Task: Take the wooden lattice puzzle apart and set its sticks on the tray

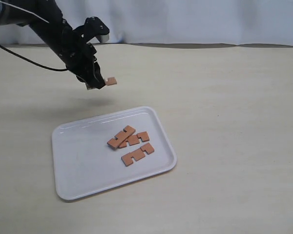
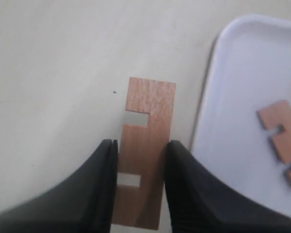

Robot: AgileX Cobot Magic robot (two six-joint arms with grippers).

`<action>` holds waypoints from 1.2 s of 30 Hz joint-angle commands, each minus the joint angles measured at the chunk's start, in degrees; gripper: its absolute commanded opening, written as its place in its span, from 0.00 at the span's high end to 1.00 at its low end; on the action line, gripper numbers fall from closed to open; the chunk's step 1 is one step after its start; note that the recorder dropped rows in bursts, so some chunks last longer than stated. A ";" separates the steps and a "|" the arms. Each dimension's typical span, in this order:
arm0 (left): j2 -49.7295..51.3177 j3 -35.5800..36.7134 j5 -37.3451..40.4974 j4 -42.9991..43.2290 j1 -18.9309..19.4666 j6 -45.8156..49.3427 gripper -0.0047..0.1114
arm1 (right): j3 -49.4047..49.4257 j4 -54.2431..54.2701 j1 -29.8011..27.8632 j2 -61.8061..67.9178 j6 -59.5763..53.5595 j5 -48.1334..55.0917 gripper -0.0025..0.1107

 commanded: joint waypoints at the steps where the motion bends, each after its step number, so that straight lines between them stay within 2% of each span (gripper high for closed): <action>1: -1.10 0.26 7.98 -1.74 -1.46 -0.73 0.96 | 0.20 -0.05 0.04 -0.21 0.01 -0.57 0.94; 7: -1.10 4.91 9.27 -0.04 -7.20 -0.74 0.96 | 0.20 -0.05 0.04 -0.21 0.01 -0.57 0.94; 11: -1.10 7.16 4.28 0.87 -10.73 -0.60 0.96 | 0.20 -0.05 0.04 -0.21 0.01 -0.57 0.94; 17: -1.10 8.08 0.21 -0.18 -12.86 -0.60 0.94 | 0.20 -0.05 0.04 -0.21 0.01 -0.57 0.94; 20: -1.10 8.08 -0.71 -0.78 -13.17 -0.60 0.84 | 0.20 -0.05 0.04 -0.21 0.01 -0.57 0.94; 26: -1.10 8.08 -3.82 -2.80 -13.17 -0.60 0.55 | 0.20 -0.05 0.04 -0.21 0.01 -0.57 0.94; 29: -1.10 8.08 -4.48 -2.80 -13.17 -0.60 0.49 | 0.20 -0.05 0.04 -0.21 0.01 -0.57 0.94; 34: -1.10 8.08 -4.53 -2.80 -13.17 -0.84 0.50 | 0.20 -0.05 0.04 -0.21 0.01 -0.57 0.94; 35: -1.10 8.08 -4.28 -2.80 -13.17 -0.93 0.53 | 0.20 -0.05 0.04 -0.21 0.01 -0.57 0.94; 36: -1.10 8.08 -3.91 -2.80 -13.17 -3.10 0.68 | 0.20 -0.05 0.04 -0.21 0.01 -0.57 0.94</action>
